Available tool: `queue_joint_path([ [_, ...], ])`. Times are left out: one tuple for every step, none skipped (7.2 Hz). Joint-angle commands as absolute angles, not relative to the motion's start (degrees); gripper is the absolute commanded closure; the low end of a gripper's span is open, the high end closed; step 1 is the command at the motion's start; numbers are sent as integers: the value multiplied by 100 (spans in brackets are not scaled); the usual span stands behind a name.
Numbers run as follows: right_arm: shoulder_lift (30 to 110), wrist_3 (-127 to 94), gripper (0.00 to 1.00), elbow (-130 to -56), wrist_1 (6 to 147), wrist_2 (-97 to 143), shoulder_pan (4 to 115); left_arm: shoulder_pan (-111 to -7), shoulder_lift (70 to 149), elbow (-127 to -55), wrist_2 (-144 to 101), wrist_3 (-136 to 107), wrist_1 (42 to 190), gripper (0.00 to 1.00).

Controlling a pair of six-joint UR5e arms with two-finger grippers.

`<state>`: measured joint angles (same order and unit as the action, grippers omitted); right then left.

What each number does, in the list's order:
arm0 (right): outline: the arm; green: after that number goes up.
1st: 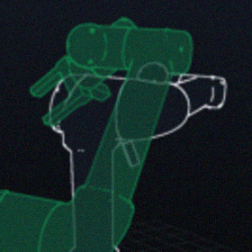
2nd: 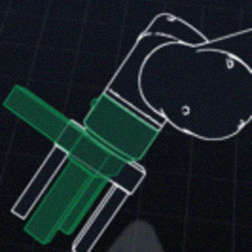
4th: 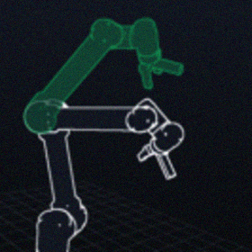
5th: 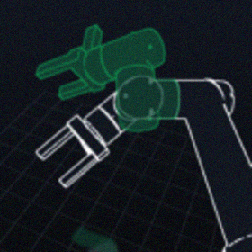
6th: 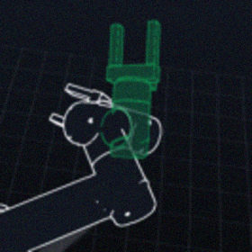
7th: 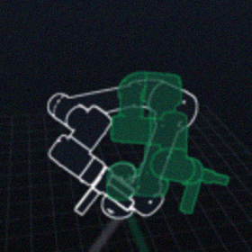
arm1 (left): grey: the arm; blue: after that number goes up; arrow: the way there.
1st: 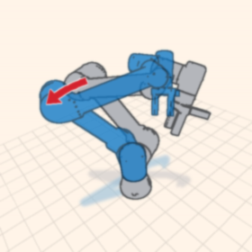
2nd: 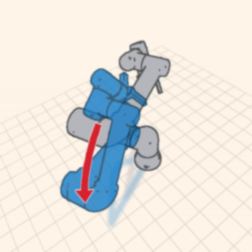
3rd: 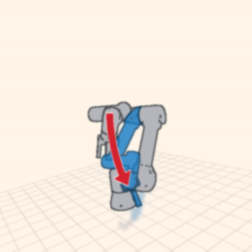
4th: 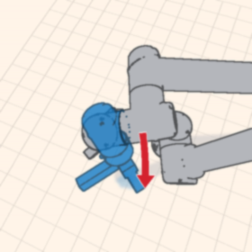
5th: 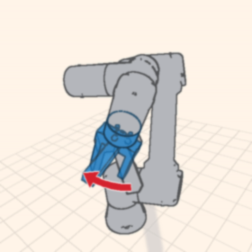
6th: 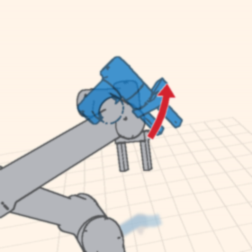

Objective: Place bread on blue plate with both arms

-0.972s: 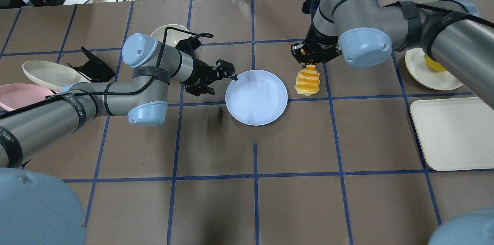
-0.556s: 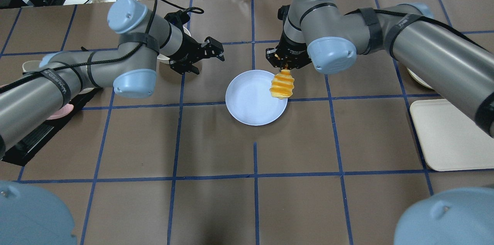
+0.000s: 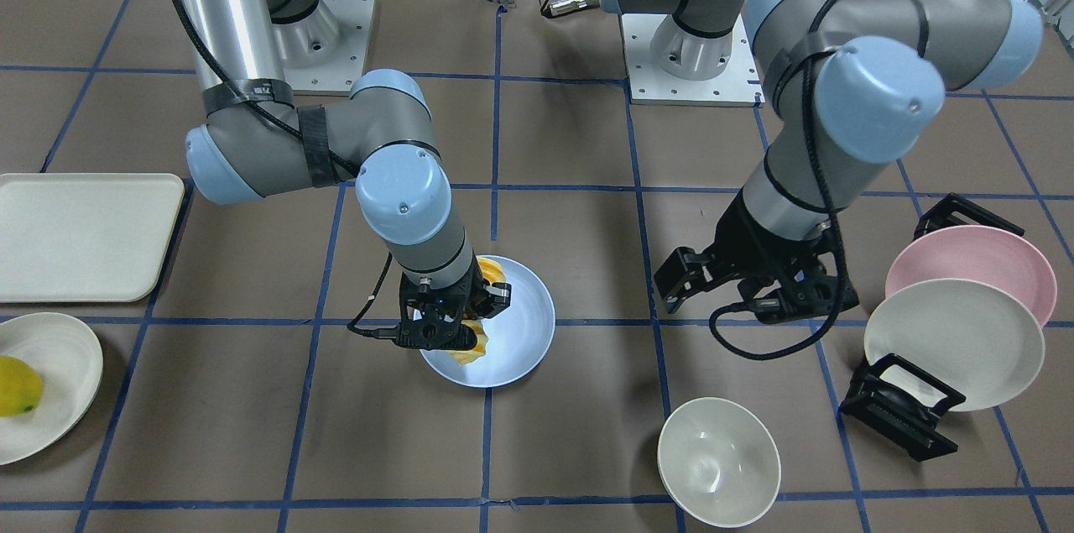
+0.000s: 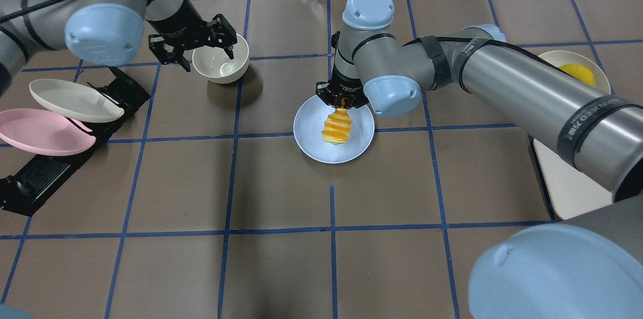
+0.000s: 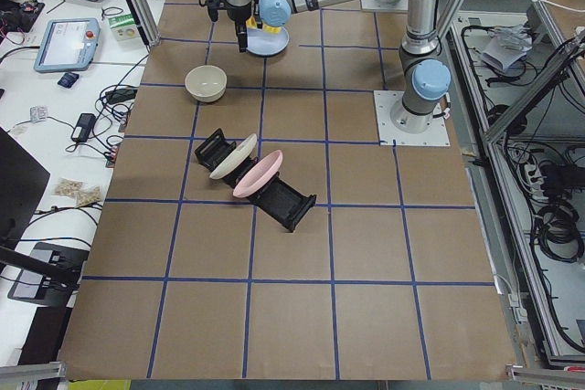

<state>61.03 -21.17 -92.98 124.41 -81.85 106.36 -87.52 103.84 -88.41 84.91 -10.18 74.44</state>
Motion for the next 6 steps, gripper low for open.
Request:
queue_joint_path([
  [6021, -2101, 68, -9316, 12463, -8218, 10670, -8666, 9742, -8666, 8517, -984, 8407, 0],
  [6021, -2109, 29, -9325, 12489, -8235, 10670, -8675, 9434, -8779, 8578, -984, 8576, 0],
  [6012, -2066, 7, -9360, 12481, -8253, 10661, -8596, 9274, -8806, 8674, -976, 8596, 0],
  [6012, -2109, 0, -9421, 12533, -8236, 10661, -8570, 9203, -8841, 9049, -802, 8700, 0],
  [6020, -2144, 0, -9422, 12490, -8235, 10661, -8630, 9098, -8964, 9088, -556, 8753, 0],
  [6055, -2127, 0, -9361, 12481, -8235, 10661, -8640, 8949, -9156, 9044, -528, 8771, 0],
])
